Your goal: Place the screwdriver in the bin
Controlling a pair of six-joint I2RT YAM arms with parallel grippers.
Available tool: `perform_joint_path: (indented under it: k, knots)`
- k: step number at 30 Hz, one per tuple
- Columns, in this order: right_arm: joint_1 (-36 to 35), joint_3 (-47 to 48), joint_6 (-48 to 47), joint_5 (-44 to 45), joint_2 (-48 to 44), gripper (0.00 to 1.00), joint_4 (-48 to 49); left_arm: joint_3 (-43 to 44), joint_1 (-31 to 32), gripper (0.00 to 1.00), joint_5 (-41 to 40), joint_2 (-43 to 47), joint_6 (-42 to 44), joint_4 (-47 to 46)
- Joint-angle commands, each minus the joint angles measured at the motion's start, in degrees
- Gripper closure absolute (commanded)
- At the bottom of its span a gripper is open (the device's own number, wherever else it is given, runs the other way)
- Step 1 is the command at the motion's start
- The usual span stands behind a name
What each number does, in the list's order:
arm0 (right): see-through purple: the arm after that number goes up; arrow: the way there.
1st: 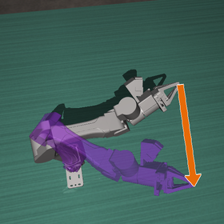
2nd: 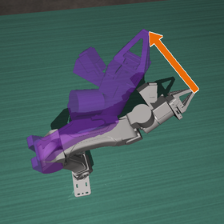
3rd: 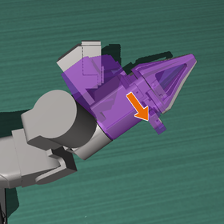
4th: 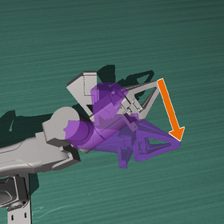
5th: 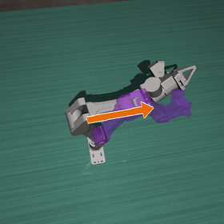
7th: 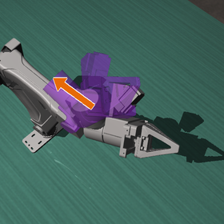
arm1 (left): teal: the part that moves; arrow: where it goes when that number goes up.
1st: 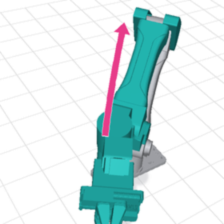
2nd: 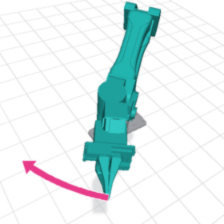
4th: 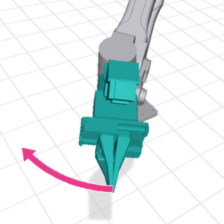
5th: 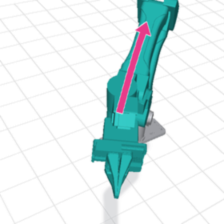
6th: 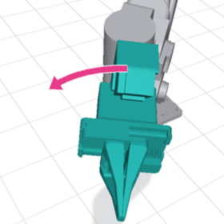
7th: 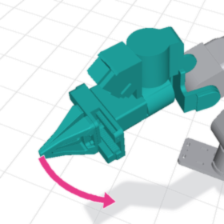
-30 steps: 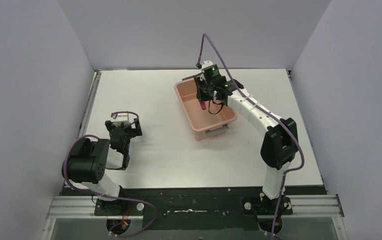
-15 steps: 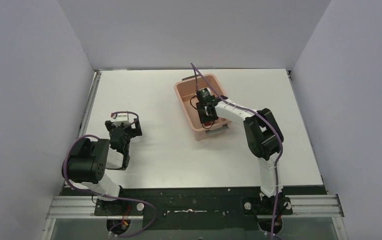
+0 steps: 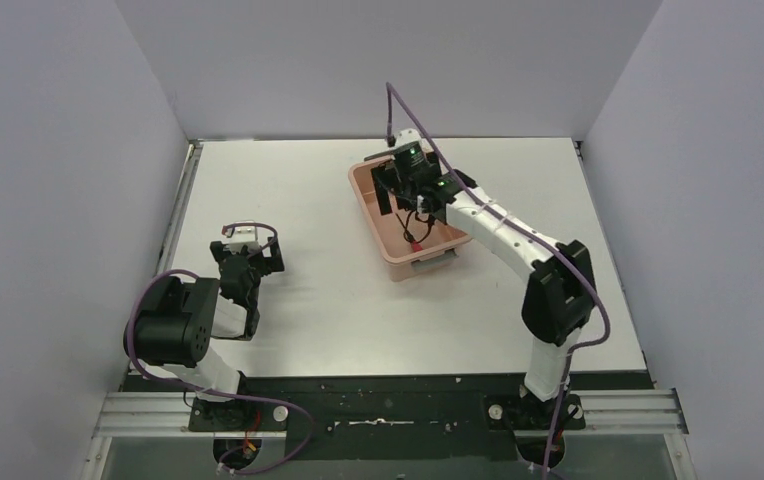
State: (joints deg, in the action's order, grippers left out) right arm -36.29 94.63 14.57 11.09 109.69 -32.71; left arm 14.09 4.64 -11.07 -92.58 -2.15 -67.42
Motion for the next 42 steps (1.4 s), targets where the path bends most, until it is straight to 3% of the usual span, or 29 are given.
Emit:
perform_joint_path:
  k: [1, 4, 9, 13, 18, 27, 32, 42]
  knots:
    - [-0.4, 3.0, -4.0, 5.5, -11.9, 0.00, 4.6, 0.5, -0.3, 0.03, 0.5, 0.3, 0.4, -1.8]
    - [0.0, -2.0, -9.2, 7.9, -18.2, 0.00, 11.3, 0.5, -0.3, 0.03, 0.5, 0.3, 0.4, -1.8]
    - [4.7, -20.3, -16.0, 8.8, -31.4, 0.00, 27.5, 0.5, -0.3, 0.03, 0.5, 0.3, 0.5, -1.8]
    - [13.6, -36.8, -15.1, 3.9, -40.4, 0.00, 41.4, 0.5, -0.3, 0.03, 0.5, 0.3, 0.4, -1.8]
    - [22.1, -53.3, -12.4, 2.6, -47.8, 0.00, 51.7, 0.5, -0.3, 0.03, 0.5, 0.3, 0.5, -1.8]
    - [28.8, -77.5, -9.2, 0.3, -52.3, 0.00, 69.7, 0.5, -0.3, 0.03, 0.5, 0.3, 0.4, -1.8]
    - [28.8, -81.7, -8.0, -0.2, -50.1, 0.00, 74.5, 0.5, -0.3, 0.03, 0.5, 0.3, 0.4, -1.8]
    - [28.8, -81.8, -7.0, -1.1, -49.4, 0.00, 74.6, 0.9, -0.3, 0.03, 0.6, 0.0, 0.4, -1.4]
